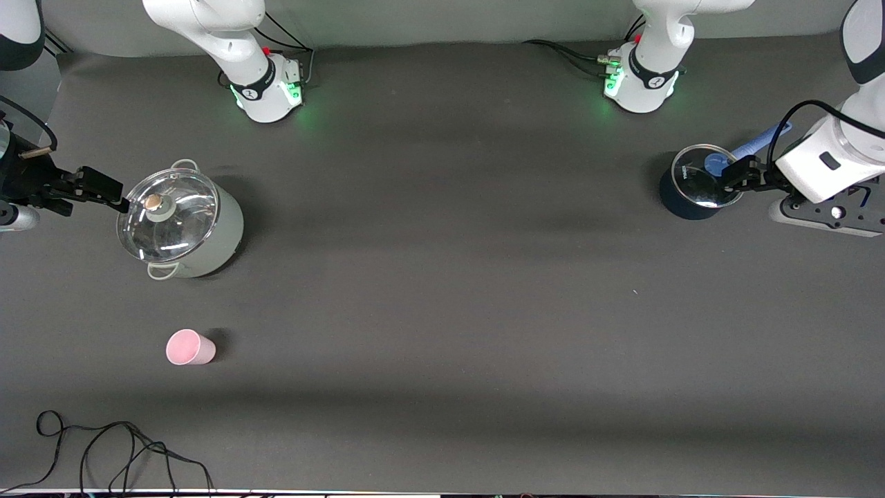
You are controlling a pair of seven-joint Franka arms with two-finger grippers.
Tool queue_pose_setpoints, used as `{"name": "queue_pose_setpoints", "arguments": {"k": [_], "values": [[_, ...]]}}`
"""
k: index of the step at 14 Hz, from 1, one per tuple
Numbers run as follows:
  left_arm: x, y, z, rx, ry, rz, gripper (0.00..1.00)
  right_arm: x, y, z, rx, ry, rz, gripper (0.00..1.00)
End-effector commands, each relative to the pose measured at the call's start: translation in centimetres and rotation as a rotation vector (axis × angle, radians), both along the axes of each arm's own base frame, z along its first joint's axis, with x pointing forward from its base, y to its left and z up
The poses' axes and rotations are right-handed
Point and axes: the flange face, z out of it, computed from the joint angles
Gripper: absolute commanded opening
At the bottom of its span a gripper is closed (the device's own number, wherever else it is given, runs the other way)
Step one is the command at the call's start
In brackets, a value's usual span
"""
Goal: Transfer pink cup from left to right arm
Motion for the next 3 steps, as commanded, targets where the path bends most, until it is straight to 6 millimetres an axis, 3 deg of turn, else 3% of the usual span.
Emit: {"name": "queue_pose_setpoints", "arguments": {"k": [1, 3], "values": [[-0.28, 0.22, 0.33, -0.007, 0.007, -0.007, 1.00, -0.41, -0.21, 0.72, -0.018, -0.006, 0.023, 1.00], [-0.34, 0.72, 0.26, -0.007, 0.016, 0.003, 1.00, -0.37, -0.20, 0.56, -0.017, -0.003, 0.022, 1.00]]}}
